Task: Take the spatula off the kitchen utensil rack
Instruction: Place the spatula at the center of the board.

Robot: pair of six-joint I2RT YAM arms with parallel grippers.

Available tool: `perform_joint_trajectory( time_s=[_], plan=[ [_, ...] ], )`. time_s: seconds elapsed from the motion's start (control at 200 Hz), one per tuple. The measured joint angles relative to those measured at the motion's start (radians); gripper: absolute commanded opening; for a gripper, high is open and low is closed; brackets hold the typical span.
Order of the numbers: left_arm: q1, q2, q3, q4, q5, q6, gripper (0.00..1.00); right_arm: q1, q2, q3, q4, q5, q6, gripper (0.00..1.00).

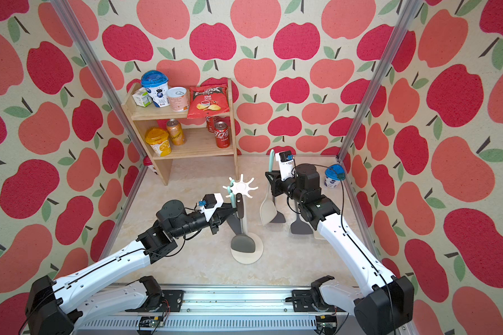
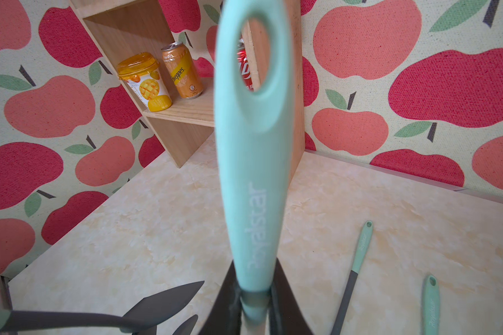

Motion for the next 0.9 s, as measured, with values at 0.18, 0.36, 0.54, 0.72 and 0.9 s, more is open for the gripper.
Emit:
perform_joint_trajectory(
  time_s=[0.18, 0.36, 0.54, 0.72, 0.9],
  plan=[
    [0.0, 0.0, 0.0, 0.0, 0.0, 0.0, 0.0, -0.004, 0.075, 0.065, -0.026, 0.004, 0.023, 0.0],
    [0.0, -0.006, -0.003, -0.004, 0.0, 0.0, 0.0, -0.008, 0.13, 0.109, -0.051, 0.006, 0.044, 0.0],
    [0.0, -0.013, -0.008, -0.004, 0.0, 0.0, 0.0, -0.015, 0.167, 0.135, -0.071, 0.006, 0.059, 0.0],
    [0.0, -0.019, -0.011, -0.007, 0.0, 0.0, 0.0, -0.015, 0.216, 0.172, -0.081, 0.002, 0.077, 0.0],
    [0.0, -0.031, -0.019, -0.009, 0.0, 0.0, 0.0, -0.015, 0.282, 0.22, -0.102, -0.008, 0.093, 0.0]
  ],
)
